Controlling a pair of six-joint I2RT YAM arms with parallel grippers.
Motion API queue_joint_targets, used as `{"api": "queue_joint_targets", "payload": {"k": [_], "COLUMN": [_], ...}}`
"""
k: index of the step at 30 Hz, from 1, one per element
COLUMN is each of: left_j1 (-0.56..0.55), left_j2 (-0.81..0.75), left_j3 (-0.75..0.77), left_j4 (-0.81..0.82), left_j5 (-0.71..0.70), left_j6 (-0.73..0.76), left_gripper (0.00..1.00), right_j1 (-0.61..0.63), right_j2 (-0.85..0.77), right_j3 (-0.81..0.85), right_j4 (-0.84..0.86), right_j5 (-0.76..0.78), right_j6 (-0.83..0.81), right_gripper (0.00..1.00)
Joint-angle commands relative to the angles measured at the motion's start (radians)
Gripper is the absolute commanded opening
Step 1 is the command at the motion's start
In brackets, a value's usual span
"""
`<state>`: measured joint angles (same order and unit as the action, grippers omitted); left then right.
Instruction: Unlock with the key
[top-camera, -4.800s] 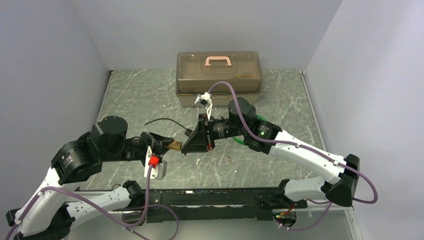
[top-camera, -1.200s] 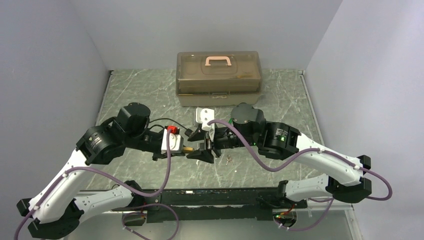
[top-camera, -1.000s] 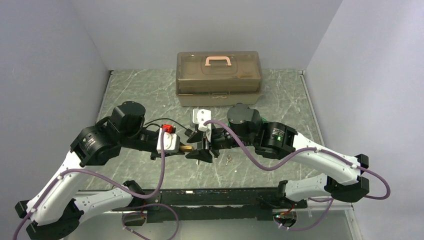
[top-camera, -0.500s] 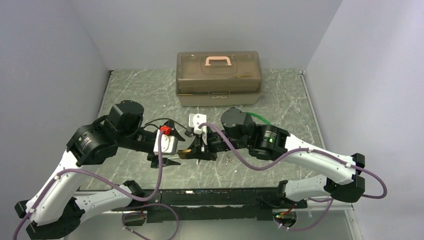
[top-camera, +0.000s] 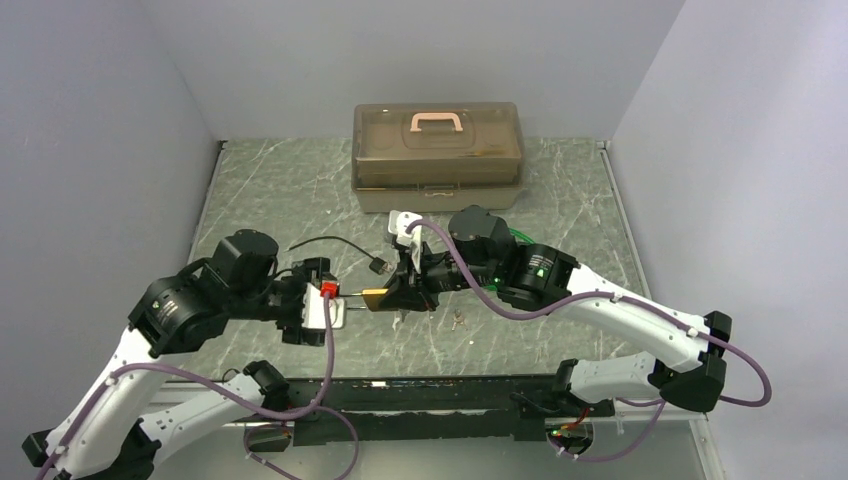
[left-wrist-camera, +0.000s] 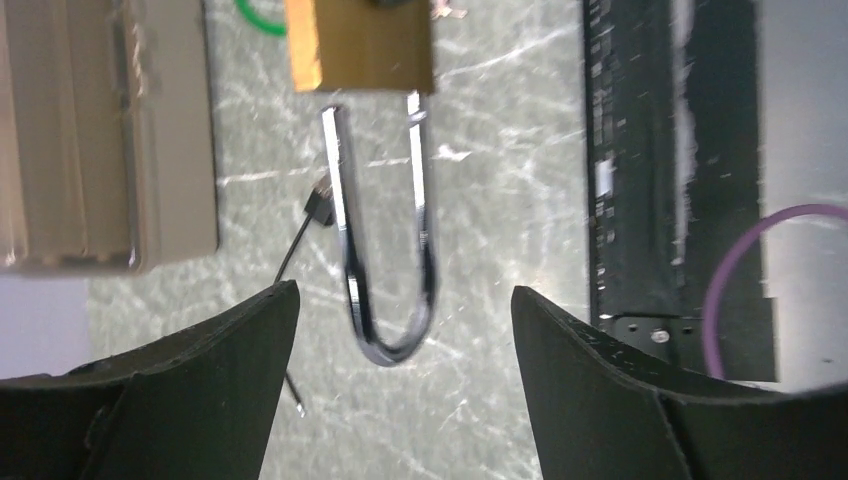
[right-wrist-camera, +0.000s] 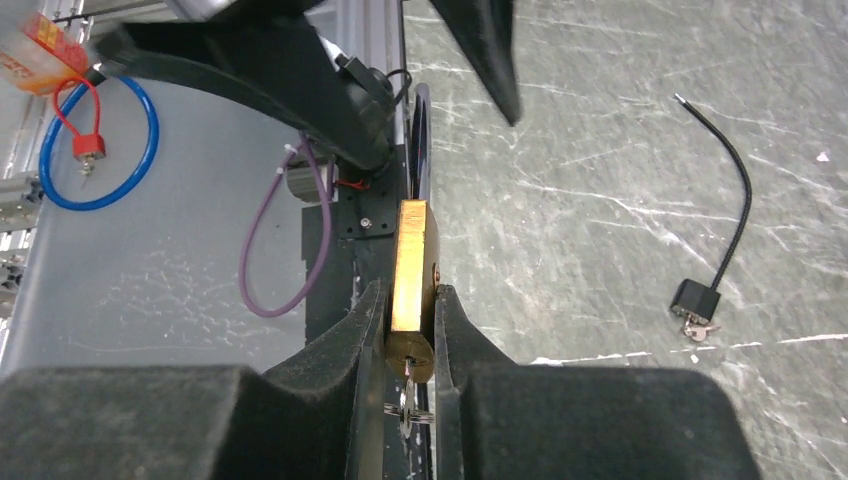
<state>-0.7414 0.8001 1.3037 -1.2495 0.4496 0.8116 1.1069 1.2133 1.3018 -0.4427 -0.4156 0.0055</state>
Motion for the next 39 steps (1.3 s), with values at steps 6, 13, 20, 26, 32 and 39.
{"api": "queue_joint_targets", "payload": {"k": [6,13,20,26,32,39], "left_j1": [0.058,0.058,0.058,0.058,0.060,0.124], "left_j2": [-0.004,-0.052,-0.143,-0.157,-0.079,-0.007], "left_j3": [-0.046,-0.107,-0.293,-0.386,-0.292,-0.130], "left_j4": [0.145,0.074,0.181,0.124,0.052,0.065], "left_j5": [-0.079,-0.015,-0.192,-0.189,-0.112,-0.086], "left_j6": [0.088,0.240,0.368,0.359,0.180,-0.022], "left_gripper": [0.71,0.07,0.14,0.69,0.99,1.00], "right_j1": [-0.011,-0.092,-0.142,-0.183,-0.184,-0.183], "right_j2": [-0.036,0.006,0.087,0.202,0.318,0.430], "right_j3": [-0.041,-0.085,-0.149,-0.259,-0.274,-0.318], "right_j4": [0.212,0.326,0.459,0.692,0.789,0.897], "right_j5": [-0.055,-0.094,-0.130,-0.172,-0.206,-0.208], "right_j6": [0.073,0.212,0.384,0.512,0.511,0.534], "right_gripper": [0.00,0.00,0.00,0.00,0.00,0.00]}}
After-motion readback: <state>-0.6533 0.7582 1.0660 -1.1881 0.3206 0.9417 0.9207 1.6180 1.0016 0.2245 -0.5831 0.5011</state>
